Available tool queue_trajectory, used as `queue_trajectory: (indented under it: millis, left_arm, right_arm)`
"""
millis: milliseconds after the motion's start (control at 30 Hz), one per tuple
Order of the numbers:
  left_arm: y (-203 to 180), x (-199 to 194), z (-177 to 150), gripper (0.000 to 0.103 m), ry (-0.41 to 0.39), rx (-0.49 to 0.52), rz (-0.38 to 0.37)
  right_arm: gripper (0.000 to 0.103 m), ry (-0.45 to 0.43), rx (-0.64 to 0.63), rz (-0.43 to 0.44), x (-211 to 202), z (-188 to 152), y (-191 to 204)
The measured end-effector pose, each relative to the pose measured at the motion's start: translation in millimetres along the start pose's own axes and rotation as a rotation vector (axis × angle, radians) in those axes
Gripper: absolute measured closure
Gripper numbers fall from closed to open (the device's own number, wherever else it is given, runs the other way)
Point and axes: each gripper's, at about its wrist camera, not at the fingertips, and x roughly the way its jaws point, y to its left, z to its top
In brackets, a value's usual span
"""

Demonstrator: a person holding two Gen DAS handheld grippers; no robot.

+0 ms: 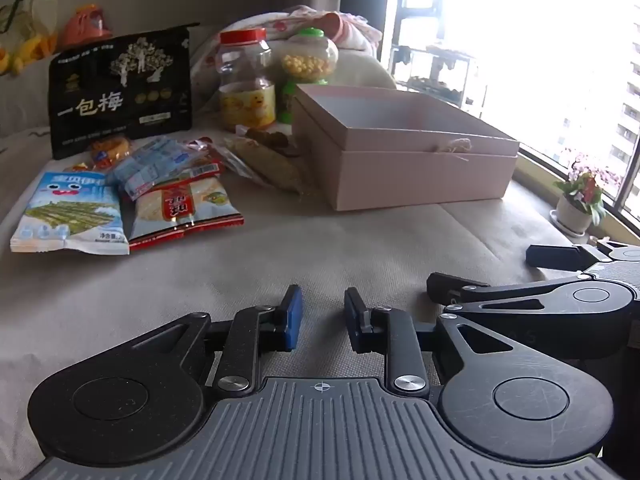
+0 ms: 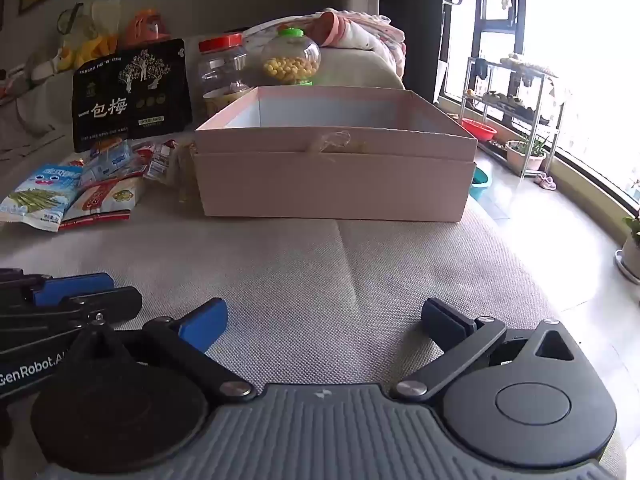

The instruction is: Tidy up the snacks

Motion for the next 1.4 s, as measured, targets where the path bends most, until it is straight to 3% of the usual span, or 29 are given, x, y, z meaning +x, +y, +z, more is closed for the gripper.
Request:
queue_trajectory:
  millis: [300,1400]
  left_arm:
    - [7.6,0.1,1.2,0.076,-0.007,-0.035,-0.025]
    - [1.8,-1.6,0.5,0.076,-0.011,-0.015,-0.007]
  right_arm:
    - [0.000,-0.003,0.002,-0.002,0.7,-1.1,1.8]
    - [0.000,0.001,-0.011,-0.009,0.0,0.1,2.0]
